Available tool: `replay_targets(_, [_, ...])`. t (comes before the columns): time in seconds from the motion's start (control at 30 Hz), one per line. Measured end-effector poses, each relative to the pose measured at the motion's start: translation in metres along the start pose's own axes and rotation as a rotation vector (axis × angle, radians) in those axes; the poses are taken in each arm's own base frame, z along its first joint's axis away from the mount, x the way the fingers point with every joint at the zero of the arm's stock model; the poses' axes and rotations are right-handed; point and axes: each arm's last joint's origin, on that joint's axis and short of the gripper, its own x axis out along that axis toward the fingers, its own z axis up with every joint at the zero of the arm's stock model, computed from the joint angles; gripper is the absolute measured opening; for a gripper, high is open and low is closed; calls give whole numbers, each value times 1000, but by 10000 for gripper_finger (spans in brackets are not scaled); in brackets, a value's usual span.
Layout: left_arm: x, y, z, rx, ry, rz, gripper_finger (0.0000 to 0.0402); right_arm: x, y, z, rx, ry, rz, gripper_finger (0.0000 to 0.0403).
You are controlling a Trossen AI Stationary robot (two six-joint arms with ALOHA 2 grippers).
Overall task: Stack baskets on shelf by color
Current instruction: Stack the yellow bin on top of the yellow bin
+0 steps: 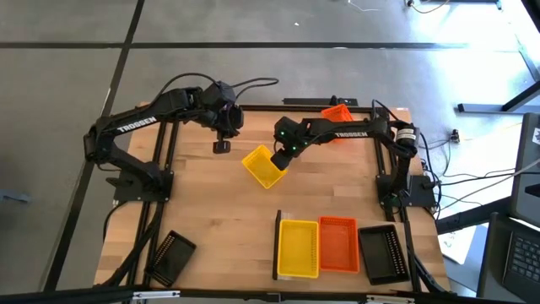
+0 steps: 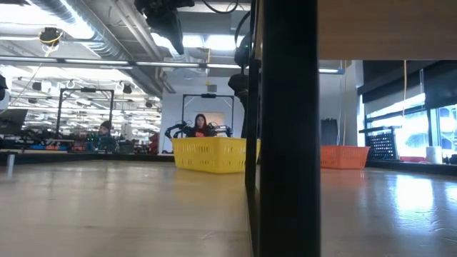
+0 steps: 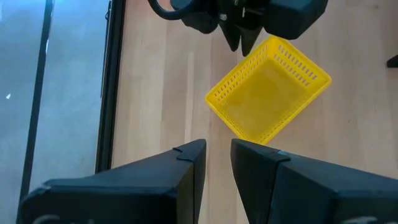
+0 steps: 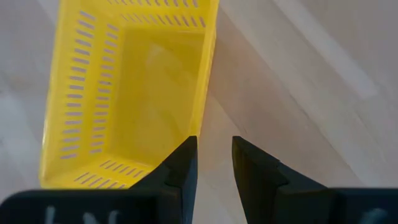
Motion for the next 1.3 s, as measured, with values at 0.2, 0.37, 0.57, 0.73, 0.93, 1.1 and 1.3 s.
replay_targets(0.2, [0, 0, 0, 1, 0, 1, 67, -1, 2, 2, -2, 4, 54, 97])
replay_targets(0.37, [0, 0, 0, 1, 0, 1, 67, -1, 3, 2, 5, 5, 60, 97])
replay_targets(0.57, [0, 0, 0, 1, 0, 1, 67, 13, 0, 2, -22, 7, 52, 97])
replay_targets(0.73, [0, 0, 0, 1, 2, 1, 67, 31, -3, 0, -25, 29, 47, 97])
replay_targets(0.93, [0, 0, 0, 1, 2, 1, 67, 37, -5, 0, -74, 14, 26, 94])
replay_targets(1.1, [0, 0, 0, 0, 2, 0, 67, 37, -5, 2, -84, -5, 15, 67])
replay_targets(1.3, [0, 0, 0, -1, 2, 0, 67, 37, -5, 1, -110, -3, 14, 14])
